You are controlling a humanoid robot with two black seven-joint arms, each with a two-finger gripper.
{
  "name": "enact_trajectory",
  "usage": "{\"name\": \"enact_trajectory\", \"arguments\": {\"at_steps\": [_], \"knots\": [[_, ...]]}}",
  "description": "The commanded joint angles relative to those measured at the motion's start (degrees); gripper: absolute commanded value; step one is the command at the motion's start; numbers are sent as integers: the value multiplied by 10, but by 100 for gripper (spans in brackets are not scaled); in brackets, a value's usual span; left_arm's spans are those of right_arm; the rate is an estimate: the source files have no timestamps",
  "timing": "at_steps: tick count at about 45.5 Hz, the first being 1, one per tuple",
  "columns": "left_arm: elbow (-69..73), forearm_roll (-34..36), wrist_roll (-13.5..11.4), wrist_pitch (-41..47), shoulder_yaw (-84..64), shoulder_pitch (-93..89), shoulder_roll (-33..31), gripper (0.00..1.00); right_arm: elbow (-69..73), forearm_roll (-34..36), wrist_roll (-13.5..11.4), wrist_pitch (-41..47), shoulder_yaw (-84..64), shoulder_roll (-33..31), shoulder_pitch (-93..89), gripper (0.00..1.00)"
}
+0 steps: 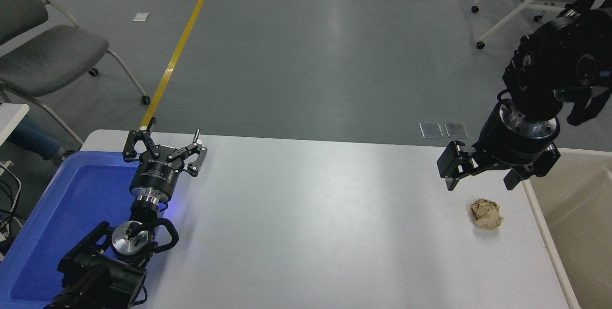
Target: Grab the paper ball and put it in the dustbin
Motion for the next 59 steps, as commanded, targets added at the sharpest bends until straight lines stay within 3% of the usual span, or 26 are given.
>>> {"name": "enact_trajectory", "arguments": {"at_steps": [1, 16, 25, 33, 45, 59], "knots": [[0, 0, 0, 0, 0, 0, 0, 99, -3, -6, 0, -20, 0, -19, -12, 100], [0, 0, 0, -1, 0, 0, 0, 99, -45, -94, 0, -71, 11, -99, -90, 100], [0, 0, 0, 0, 0, 0, 0, 99, -153, -189, 0, -83, 83, -180, -200, 100], [0, 0, 0, 0, 0, 0, 0, 99, -270, -257, 0, -83, 169, -215, -317, 100], [0, 0, 0, 0, 0, 0, 0, 99, -452, -313, 2, -83, 278, -208, -493, 100], [0, 0, 0, 0, 0, 0, 0, 99, -562, -323, 39, -114, 301, -156, -603, 100]]}}
